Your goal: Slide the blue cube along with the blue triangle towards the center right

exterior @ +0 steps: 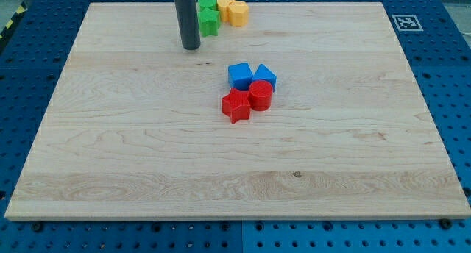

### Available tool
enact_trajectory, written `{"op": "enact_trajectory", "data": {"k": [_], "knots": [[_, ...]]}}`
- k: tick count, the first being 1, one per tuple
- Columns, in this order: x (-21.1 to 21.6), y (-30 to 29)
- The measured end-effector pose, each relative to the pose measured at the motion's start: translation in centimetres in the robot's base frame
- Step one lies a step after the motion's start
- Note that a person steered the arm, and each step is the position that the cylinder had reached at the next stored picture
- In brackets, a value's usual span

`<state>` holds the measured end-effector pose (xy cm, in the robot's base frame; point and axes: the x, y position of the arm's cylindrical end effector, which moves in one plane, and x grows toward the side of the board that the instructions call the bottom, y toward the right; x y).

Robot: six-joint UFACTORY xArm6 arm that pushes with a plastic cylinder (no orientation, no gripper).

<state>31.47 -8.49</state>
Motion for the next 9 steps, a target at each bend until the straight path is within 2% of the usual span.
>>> {"op": "enact_trajectory", "data": {"k": [2, 3, 5, 6, 7, 9], "knots": [[0.0, 0.1], [1.7, 0.1], [9.0, 0.4], [9.3, 1.4], [9.3, 5.5], [9.3, 9.8]]}}
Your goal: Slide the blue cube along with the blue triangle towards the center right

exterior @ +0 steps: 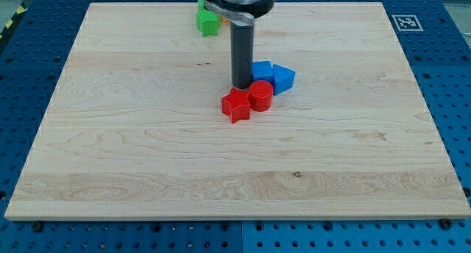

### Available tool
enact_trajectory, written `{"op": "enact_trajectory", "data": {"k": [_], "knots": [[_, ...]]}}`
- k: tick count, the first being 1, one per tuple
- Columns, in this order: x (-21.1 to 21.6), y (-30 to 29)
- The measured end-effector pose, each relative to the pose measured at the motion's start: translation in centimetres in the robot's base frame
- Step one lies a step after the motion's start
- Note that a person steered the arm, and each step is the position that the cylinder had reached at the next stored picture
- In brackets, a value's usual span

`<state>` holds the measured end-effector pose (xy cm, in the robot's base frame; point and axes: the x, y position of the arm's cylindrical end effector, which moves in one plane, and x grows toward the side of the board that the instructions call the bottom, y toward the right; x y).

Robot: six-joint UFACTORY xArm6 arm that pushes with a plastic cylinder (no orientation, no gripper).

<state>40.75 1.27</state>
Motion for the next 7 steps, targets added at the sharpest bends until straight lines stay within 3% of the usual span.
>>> {"op": "enact_trajectory", "data": {"k": [5, 7], "knots": [[-0.8, 7.9], [-2.3, 7.7]]}}
